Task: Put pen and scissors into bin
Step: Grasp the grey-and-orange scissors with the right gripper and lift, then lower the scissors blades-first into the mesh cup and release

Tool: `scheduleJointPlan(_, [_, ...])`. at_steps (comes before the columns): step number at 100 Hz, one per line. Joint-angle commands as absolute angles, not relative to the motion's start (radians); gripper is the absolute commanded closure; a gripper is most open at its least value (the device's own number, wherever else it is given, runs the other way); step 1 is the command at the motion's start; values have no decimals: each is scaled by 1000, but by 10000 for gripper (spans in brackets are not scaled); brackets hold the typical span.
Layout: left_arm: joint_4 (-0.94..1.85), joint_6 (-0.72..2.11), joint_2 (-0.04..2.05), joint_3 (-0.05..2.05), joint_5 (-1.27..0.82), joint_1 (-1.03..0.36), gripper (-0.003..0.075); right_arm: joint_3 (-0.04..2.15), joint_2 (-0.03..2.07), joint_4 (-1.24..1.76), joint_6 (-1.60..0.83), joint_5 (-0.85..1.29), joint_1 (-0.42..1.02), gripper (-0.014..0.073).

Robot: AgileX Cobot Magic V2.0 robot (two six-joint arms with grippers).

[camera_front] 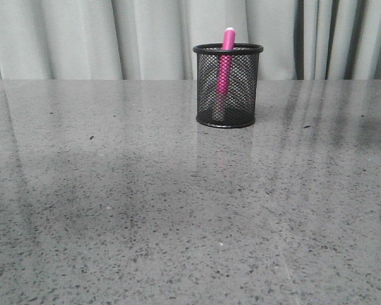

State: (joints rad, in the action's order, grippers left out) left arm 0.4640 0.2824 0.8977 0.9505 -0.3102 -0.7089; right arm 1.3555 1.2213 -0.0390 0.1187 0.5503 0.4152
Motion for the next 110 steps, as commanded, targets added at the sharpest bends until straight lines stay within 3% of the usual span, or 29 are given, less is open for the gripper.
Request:
scheduleJointPlan(1, [486,283,886,978,-242,-716,351,1331,1270,-57,106,270,411,666])
scheduleJointPlan(18, [497,283,883,978,-298,-716,352,1249,1412,-110,106,-155,409,666])
scheduleJointPlan(30, [506,283,883,978,-340,-716,351,1241,1512,-148,106,-301,409,666])
scheduleJointPlan(64, [511,283,883,978,-399,-716,351,1241,1658,-175,106,-316,397,666])
scheduleJointPlan(110, [511,283,883,978,-421,-716,351,1148,1681,-197,106,-314,393,666])
